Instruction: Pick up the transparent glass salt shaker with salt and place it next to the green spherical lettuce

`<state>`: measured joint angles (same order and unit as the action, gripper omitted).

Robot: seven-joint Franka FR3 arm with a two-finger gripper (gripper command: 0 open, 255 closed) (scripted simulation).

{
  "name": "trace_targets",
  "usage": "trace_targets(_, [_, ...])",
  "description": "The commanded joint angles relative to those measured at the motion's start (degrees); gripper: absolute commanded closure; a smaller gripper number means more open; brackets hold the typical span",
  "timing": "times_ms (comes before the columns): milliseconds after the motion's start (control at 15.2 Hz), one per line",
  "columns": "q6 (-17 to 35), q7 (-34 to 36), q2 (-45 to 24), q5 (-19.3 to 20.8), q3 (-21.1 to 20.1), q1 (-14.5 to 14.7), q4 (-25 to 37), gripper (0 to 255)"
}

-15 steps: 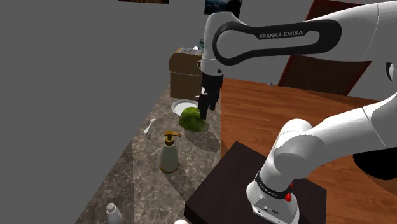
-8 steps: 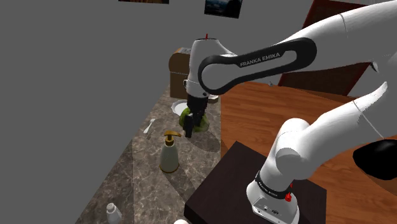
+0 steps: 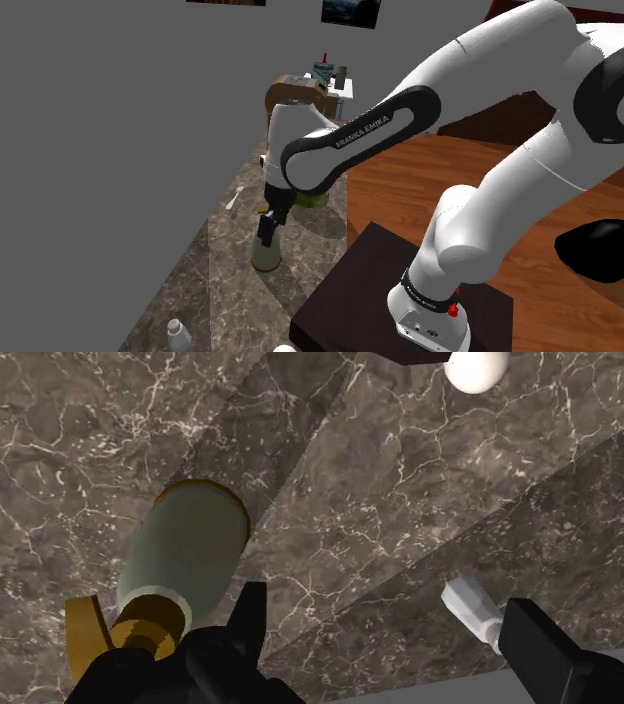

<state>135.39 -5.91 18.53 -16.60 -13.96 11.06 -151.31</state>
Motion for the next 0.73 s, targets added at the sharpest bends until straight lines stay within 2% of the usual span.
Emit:
trace_targets(0, [5.1,0.12,-4.57,-0.39,-1.4,0.8,0.71,0])
trace_targets(330, [15.72,1.78,-15.86,1.06,-4.51,2.34,3.96,0])
trace_targets(660, [24.62,6.3,-27.53,7.19,-5.54,4.64,9.02,0])
